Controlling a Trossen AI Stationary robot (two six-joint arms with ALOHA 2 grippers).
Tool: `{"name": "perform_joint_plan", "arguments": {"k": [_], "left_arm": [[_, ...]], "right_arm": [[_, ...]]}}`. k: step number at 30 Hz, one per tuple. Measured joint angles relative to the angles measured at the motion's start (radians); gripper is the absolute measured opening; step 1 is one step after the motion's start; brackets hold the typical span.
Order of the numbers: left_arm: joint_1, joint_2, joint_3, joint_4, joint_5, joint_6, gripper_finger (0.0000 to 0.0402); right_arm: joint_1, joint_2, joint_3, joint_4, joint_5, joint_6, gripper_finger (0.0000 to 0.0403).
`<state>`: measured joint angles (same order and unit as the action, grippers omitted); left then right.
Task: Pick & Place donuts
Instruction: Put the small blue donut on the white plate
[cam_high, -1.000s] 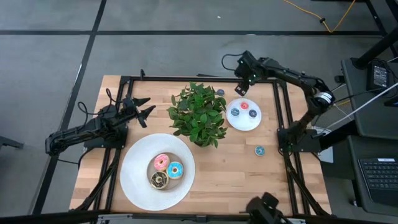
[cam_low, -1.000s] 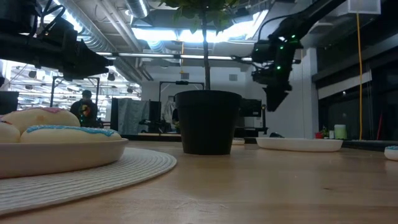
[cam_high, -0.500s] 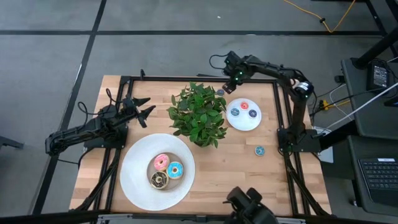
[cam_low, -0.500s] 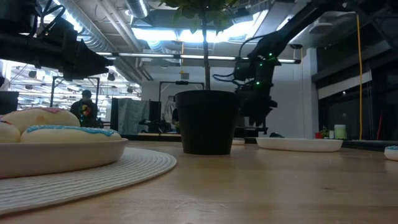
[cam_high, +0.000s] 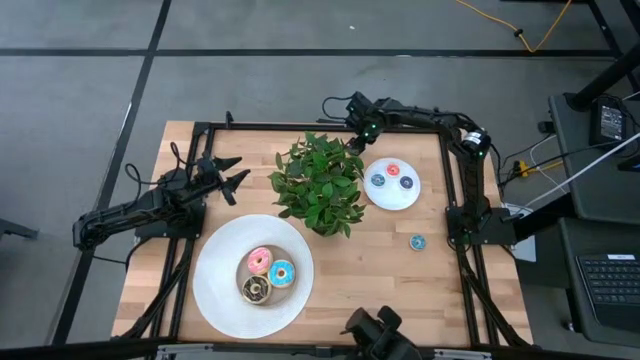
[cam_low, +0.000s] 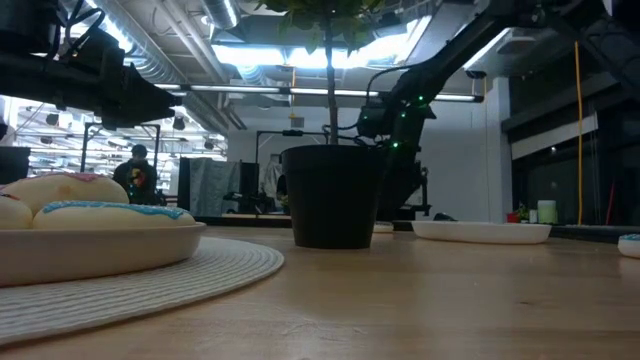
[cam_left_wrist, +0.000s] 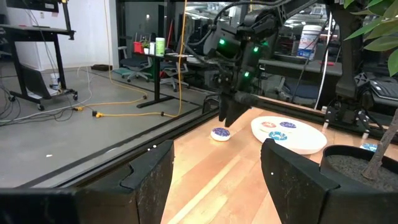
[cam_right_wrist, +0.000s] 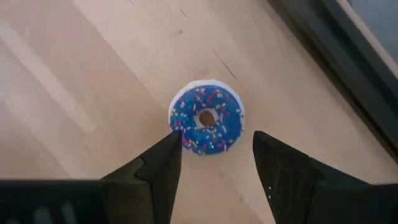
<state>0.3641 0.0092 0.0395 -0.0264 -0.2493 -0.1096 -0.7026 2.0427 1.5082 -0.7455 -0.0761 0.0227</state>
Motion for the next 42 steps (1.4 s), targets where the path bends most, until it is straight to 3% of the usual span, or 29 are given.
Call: {"name": "perform_joint_plan", "arguments": {"k": [14,30,42], "left_arm": [[0.0,0.0,0.0,0.0,0.0,0.0,0.0233],[0.0,0.0,0.0,0.0,0.0,0.0,0.0233],[0.0,0.0,0.0,0.0,0.0,0.0,0.0233]], "right_arm": [[0.006,0.061,0.0,0.029,0.002,0.002,0.0193],[0.007,0.041,-0.002,-0.065,-0.029,0.052,0.0056],[0.018,-0.079,-0.002,-0.135,-0.03,0.145,0.0043]]}}
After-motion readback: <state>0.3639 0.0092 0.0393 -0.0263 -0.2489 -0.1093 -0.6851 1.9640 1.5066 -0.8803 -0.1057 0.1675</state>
